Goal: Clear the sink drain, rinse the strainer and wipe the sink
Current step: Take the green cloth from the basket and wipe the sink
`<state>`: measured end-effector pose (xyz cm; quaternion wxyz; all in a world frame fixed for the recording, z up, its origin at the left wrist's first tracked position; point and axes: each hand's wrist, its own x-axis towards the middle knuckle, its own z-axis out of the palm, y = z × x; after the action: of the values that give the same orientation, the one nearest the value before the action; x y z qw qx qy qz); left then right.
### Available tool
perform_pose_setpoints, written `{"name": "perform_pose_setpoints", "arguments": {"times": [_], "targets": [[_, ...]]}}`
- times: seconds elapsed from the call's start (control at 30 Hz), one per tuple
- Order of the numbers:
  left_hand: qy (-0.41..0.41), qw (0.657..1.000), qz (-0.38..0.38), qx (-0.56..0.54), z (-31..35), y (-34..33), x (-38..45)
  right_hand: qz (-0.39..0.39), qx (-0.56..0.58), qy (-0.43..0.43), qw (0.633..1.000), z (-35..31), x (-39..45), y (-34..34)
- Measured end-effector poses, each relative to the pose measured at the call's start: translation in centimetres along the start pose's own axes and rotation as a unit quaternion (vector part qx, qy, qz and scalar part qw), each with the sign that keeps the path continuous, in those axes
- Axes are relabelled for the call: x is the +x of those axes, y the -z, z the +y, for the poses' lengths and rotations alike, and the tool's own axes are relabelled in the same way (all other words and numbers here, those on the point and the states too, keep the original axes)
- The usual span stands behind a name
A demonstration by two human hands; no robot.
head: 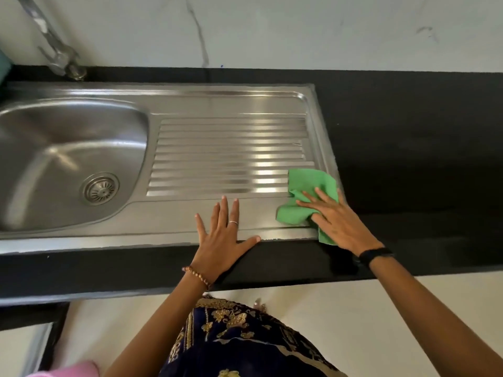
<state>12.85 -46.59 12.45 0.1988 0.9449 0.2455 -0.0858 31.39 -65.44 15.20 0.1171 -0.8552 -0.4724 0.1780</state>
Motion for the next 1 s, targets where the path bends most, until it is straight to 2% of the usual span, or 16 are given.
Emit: {"name": "perform_pose_setpoints", "arguments": {"times": [0.2,0.37,0.43,0.5,0.53,0.6,0.67,0.73,0.8,0.83,0.87,0.9,0.93,1.0], "targets": [[-0.033,0.998,-0.037,-0.030,-0.6,0.2,0.0,0.102,0.028,-0.105,0.989,-4.3,-1.7,-2.3],[-0.068,0.995,-0.047,-0.056,-2.0,0.9,-0.2,0.124,0.035,-0.139,0.982,-8.2,-1.7,-3.1],[-0.081,0.994,-0.051,-0.060,-2.7,1.3,-0.2,0.122,0.068,-0.138,0.980,-10.1,-1.3,-3.3],[-0.091,0.992,-0.052,-0.066,-3.5,1.5,-0.1,0.110,0.150,-0.157,0.970,-11.4,-0.6,-3.6],[-0.095,0.991,-0.052,-0.073,-3.9,1.6,0.0,0.116,0.220,-0.180,0.952,-11.9,-0.4,-3.3],[-0.098,0.990,-0.057,-0.088,-4.5,1.9,0.3,0.162,0.390,-0.221,0.879,-12.2,0.0,-2.5],[-0.098,0.988,-0.056,-0.105,-4.9,2.2,0.7,0.211,0.530,-0.253,0.781,-11.9,0.2,-1.7],[-0.094,0.987,-0.045,-0.122,-4.9,2.5,1.0,0.238,0.656,-0.277,0.661,-11.0,0.6,-1.0],[-0.090,0.986,-0.035,-0.134,-4.6,2.7,1.5,0.242,0.746,-0.281,0.553,-10.0,1.2,-0.4],[-0.090,0.986,-0.033,-0.134,-4.2,2.7,1.9,0.238,0.780,-0.273,0.510,-9.4,1.5,-0.2],[-0.089,0.987,-0.033,-0.130,-3.8,2.7,2.3,0.232,0.804,-0.260,0.482,-8.8,1.9,0.1],[-0.089,0.988,-0.034,-0.124,-3.3,2.7,2.7,0.224,0.817,-0.247,0.470,-8.3,2.3,0.4],[-0.087,0.988,-0.033,-0.122,-2.7,2.7,3.3,0.212,0.820,-0.238,0.476,-7.7,2.7,0.9],[-0.081,0.989,-0.030,-0.117,-1.4,2.7,4.7,0.194,0.799,-0.239,0.517,-6.4,3.8,2.2]]}}
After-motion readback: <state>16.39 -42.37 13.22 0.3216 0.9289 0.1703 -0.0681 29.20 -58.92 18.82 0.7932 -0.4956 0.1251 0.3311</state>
